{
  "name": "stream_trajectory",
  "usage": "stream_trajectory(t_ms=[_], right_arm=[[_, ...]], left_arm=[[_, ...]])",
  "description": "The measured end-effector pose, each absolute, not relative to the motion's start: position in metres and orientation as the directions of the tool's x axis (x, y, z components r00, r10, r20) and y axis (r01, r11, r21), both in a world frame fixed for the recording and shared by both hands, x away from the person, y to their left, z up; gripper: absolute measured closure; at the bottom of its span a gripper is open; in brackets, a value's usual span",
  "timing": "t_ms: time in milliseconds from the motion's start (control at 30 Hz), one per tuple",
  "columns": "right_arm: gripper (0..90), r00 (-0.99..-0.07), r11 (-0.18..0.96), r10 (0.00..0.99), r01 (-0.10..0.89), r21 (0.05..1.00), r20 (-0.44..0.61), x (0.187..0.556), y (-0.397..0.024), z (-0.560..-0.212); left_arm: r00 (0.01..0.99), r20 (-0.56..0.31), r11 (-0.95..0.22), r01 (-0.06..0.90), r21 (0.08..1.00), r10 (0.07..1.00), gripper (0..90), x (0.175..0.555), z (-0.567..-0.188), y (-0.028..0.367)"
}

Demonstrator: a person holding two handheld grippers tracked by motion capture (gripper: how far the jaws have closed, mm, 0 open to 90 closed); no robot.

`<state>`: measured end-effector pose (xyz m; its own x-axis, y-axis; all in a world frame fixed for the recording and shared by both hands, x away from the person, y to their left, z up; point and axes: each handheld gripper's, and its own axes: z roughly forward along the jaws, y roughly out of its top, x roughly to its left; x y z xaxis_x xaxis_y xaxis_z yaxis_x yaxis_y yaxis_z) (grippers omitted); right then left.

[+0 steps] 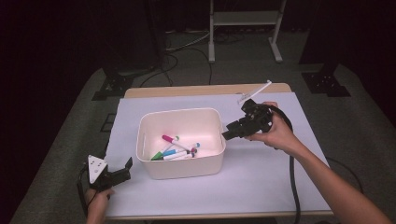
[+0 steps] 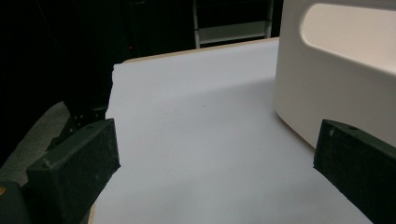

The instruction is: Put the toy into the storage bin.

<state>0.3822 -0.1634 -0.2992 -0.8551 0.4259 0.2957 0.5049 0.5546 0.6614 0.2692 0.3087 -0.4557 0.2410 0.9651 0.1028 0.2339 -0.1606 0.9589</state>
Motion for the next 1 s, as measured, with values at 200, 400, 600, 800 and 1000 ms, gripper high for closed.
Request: stream_trajectory(t_ms=[200, 400, 600, 800, 1000], right_arm=[[49.5, -0.83, 0.523, 0.466, 0.538, 0.661, 0.306, 0.377, -0.19, -0.308], [47.9, -0.804, 0.49, 0.501, 0.569, 0.661, 0.321, 0.373, -0.214, -0.318], [47.2, -0.775, 0.465, 0.533, 0.604, 0.647, 0.341, 0.368, -0.233, -0.336], [46.9, -0.742, 0.438, 0.562, 0.642, 0.629, 0.365, 0.363, -0.25, -0.354], [46.0, -0.715, 0.409, 0.587, 0.667, 0.623, 0.38, 0.356, -0.267, -0.37]], left_arm=[[0.24, 0.105, -0.163, 0.232, 0.959, 0.965, 0.0, 0.269, -0.456, 0.308], [0.24, 0.109, -0.167, 0.234, 0.958, 0.965, 0.0, 0.269, -0.456, 0.308], [0.24, 0.106, -0.164, 0.235, 0.958, 0.965, 0.0, 0.269, -0.456, 0.308], [0.24, 0.107, -0.164, 0.234, 0.958, 0.965, 0.0, 0.269, -0.456, 0.308], [0.24, 0.109, -0.166, 0.233, 0.958, 0.965, 0.0, 0.269, -0.456, 0.308]])
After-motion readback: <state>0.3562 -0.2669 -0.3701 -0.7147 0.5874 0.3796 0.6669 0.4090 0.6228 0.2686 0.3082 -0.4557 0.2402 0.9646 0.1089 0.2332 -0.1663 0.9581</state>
